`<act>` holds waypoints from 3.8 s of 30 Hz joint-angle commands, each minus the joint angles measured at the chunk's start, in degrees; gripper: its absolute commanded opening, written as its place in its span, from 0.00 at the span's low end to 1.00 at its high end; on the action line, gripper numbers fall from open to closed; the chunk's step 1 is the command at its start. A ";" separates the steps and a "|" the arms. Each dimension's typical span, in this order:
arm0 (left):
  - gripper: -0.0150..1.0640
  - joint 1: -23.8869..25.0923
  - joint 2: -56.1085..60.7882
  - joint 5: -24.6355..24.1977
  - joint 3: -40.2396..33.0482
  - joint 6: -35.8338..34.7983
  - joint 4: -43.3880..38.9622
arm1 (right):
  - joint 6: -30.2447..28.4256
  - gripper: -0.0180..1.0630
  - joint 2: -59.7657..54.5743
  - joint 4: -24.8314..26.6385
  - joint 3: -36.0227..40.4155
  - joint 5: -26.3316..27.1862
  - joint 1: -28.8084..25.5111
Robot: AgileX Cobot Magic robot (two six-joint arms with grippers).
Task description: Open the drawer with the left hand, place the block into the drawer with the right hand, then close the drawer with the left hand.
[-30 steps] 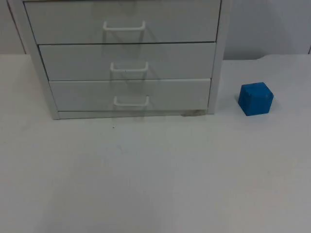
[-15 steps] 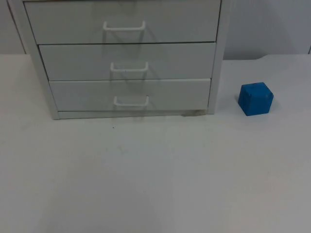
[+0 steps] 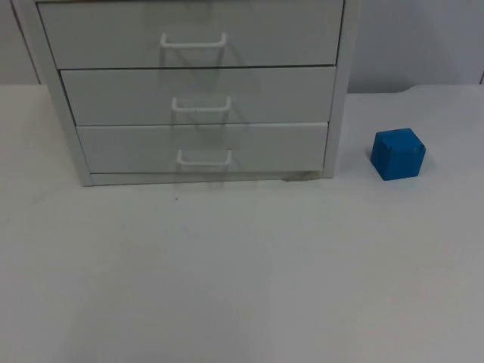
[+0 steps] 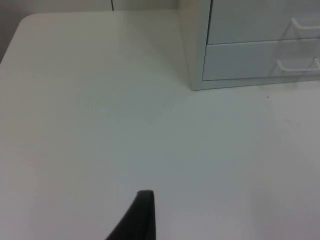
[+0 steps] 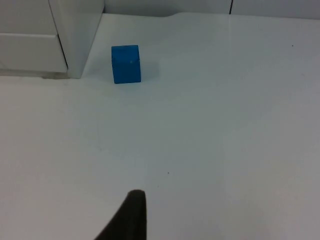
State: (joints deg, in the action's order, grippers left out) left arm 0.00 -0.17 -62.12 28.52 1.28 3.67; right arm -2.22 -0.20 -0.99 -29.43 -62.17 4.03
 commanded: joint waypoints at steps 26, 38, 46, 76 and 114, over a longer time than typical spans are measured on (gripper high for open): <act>0.99 0.07 -19.50 10.56 6.06 -0.02 1.73 | -0.84 0.98 -27.42 0.20 -9.10 12.98 -0.29; 0.99 0.07 -38.58 14.15 6.06 3.08 3.97 | -0.84 0.98 -46.68 0.08 -9.52 13.92 -0.29; 0.76 0.07 -46.56 15.63 6.06 17.74 15.09 | -0.17 0.98 -48.93 0.08 -9.52 14.14 -0.29; 0.71 -39.97 -88.67 42.38 11.80 -3.57 -58.87 | -0.17 0.98 -48.93 0.08 -9.40 15.01 -0.29; 0.65 -36.64 -120.48 39.96 31.31 -44.80 -103.62 | -0.02 0.98 -48.93 -0.28 -9.32 16.22 -0.29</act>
State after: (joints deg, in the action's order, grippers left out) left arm -37.24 -120.28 -22.33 59.44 -42.16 -99.81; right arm -2.23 -49.23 -0.98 -38.63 -46.54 4.03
